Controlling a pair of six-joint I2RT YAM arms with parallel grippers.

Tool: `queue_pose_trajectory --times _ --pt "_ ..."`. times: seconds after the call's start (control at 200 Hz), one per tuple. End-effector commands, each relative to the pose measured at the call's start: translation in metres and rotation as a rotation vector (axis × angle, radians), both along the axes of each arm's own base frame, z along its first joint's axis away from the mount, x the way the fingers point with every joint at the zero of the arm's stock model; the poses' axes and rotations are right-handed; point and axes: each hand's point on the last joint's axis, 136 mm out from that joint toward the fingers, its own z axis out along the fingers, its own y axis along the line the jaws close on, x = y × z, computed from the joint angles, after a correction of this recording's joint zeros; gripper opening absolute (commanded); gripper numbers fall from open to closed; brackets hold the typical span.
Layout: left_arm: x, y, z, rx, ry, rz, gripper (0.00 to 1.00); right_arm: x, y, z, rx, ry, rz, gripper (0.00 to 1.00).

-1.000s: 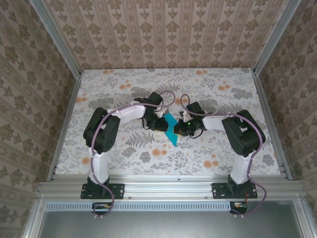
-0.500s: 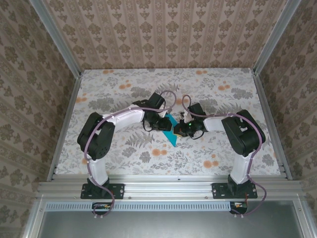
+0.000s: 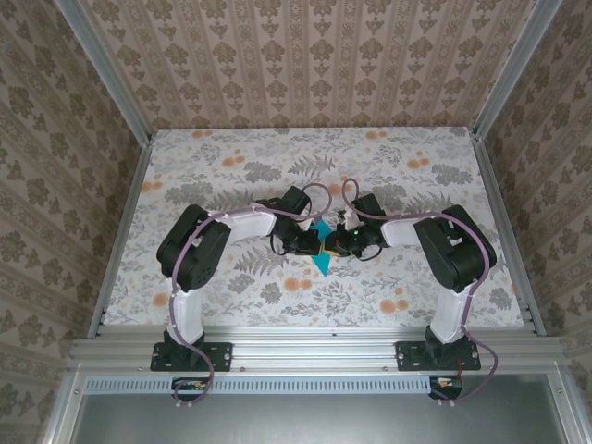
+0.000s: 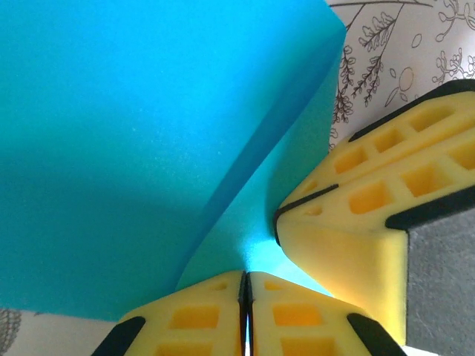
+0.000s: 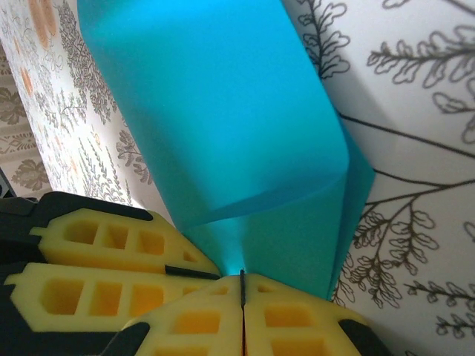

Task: Fold a paper plane with a square sheet of paper (pick it up from the middle)
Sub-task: Third fold the triangle at the center of the table.

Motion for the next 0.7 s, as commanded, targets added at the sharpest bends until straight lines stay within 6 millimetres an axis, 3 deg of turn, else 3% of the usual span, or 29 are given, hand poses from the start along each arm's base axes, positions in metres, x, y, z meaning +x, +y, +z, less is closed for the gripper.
queue_pose_trajectory --times 0.0,0.325,0.695 --pt "-0.009 0.008 -0.021 0.048 0.031 0.003 0.11 -0.002 -0.002 0.010 0.016 0.006 -0.015 0.09" --pt "-0.015 0.025 -0.041 0.137 0.031 -0.021 0.10 0.026 0.001 0.027 0.025 -0.057 -0.061 0.10" --pt "-0.019 0.039 -0.048 0.187 0.017 -0.042 0.10 0.048 -0.010 0.000 -0.076 -0.036 -0.068 0.10"
